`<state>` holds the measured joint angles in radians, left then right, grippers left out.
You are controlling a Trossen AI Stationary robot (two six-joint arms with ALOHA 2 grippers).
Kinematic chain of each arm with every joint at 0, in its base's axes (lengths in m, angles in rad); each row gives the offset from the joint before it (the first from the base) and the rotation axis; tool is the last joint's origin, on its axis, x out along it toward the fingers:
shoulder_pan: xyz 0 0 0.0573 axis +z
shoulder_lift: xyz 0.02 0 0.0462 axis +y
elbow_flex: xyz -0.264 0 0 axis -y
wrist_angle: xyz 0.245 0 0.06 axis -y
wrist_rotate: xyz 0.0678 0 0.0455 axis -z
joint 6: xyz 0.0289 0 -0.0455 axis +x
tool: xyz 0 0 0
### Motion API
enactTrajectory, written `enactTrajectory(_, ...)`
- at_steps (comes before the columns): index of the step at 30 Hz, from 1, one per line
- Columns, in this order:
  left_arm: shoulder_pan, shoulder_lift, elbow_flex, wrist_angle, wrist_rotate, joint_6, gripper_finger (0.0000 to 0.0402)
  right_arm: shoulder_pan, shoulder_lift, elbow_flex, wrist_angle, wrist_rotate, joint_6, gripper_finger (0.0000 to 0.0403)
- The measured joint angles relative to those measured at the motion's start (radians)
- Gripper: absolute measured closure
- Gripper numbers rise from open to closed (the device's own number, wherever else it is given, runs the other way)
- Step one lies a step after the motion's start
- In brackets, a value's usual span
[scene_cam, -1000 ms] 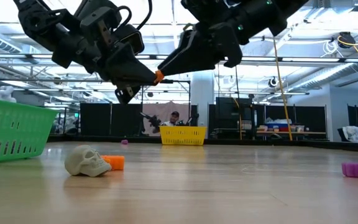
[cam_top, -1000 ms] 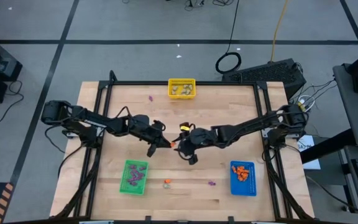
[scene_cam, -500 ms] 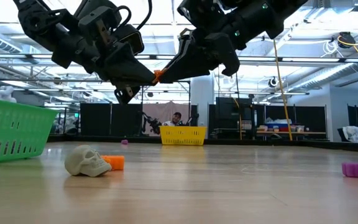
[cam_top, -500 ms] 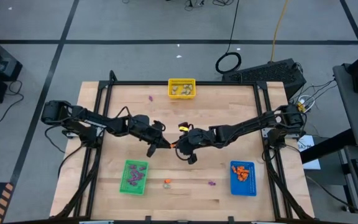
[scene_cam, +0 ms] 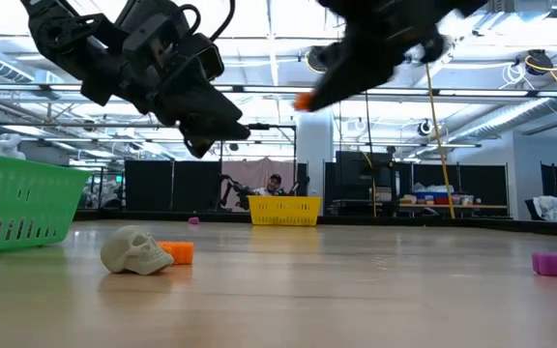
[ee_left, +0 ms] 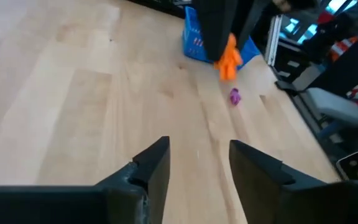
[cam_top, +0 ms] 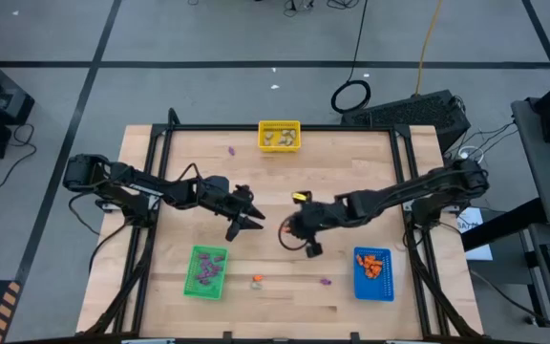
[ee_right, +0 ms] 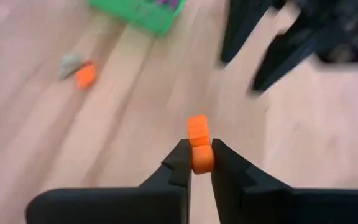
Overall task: Sort Halloween decoration
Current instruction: Put the orange skeleton toy into the blue bin
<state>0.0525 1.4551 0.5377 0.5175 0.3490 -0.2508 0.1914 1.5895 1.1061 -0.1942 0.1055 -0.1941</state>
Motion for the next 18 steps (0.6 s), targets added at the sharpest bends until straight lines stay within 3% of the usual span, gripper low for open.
enactTrajectory(4,0.000,0.000,0.000,-0.005,-0.032,0.045,0.0236,0.067,-0.069,0.000,-0.220,-0.020,0.229,0.0381)
enactTrajectory(10,0.000,0.000,0.000,-0.038,-0.062,0.083,0.0247,0.204,-0.140,0.000,-0.549,-0.167,0.751,0.0381)
enactTrajectory(14,0.000,0.000,0.000,-0.064,-0.066,0.081,0.0254,0.306,-0.137,-0.004,-0.674,-0.261,1.029,0.0381)
enactTrajectory(18,-0.002,0.000,0.000,-0.066,-0.066,0.079,0.0256,0.374,-0.129,-0.038,-0.735,-0.320,1.200,0.0381)
